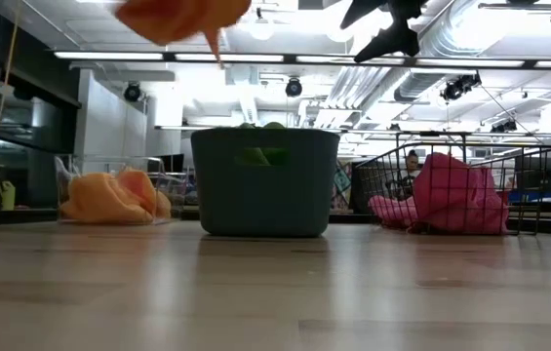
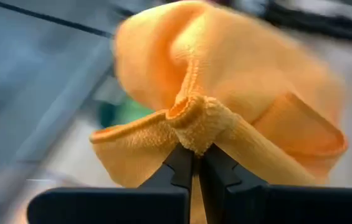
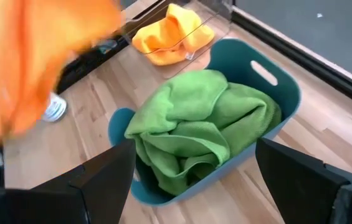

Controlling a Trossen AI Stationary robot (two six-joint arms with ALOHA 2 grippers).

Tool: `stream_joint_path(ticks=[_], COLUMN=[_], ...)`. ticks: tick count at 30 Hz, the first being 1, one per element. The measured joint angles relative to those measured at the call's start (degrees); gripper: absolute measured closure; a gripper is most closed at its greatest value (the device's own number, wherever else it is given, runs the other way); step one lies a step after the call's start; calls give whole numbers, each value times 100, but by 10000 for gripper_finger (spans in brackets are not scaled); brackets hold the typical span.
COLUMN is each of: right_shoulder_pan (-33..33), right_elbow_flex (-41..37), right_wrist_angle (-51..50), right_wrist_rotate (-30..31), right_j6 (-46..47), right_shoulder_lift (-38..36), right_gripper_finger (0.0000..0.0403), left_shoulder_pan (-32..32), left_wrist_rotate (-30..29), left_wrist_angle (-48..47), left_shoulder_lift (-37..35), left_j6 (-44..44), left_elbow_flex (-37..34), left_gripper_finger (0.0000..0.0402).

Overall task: Sort microfiber towel by color & place in baskets
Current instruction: Put the yellow microfiber cloth into the transparent bin

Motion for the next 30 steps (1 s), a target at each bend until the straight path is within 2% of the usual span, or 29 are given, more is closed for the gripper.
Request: stream_joint_path(ticks=[3, 7, 10, 14, 21, 25, 30], right_shoulder_pan=[0, 0, 0, 0, 0, 0, 2], right_elbow_flex=[-2, 0, 0, -2, -1, 0, 0], right_wrist_angle=[22, 23, 23, 23, 23, 23, 23], right_wrist_rotate=[57, 59, 59, 59, 266, 266, 264], right_j6=[73, 136, 217, 226, 362, 390, 527], right_shoulder_lift=[0, 0, 0, 0, 0, 0, 0], right_gripper_finger=[77, 77, 77, 77, 77, 77, 77], left_shoulder_pan=[658, 1843, 2626, 3321, 3593, 3496, 3411], left_wrist_rotate=[-885, -1584, -1738, -1874, -1887, -1471, -785], left_wrist_angle=[-201, -677, -695, -446, 163, 1025, 2427], left_shoulder_lift=[-180, -251, -365, -665, -701, -587, -589], left_j6=[286, 562, 467, 515, 327, 58, 310], left_elbow_flex=[71, -100, -450, -1178, -2694, -3262, -3520], left_gripper_finger=[401, 401, 401, 401, 401, 401, 401])
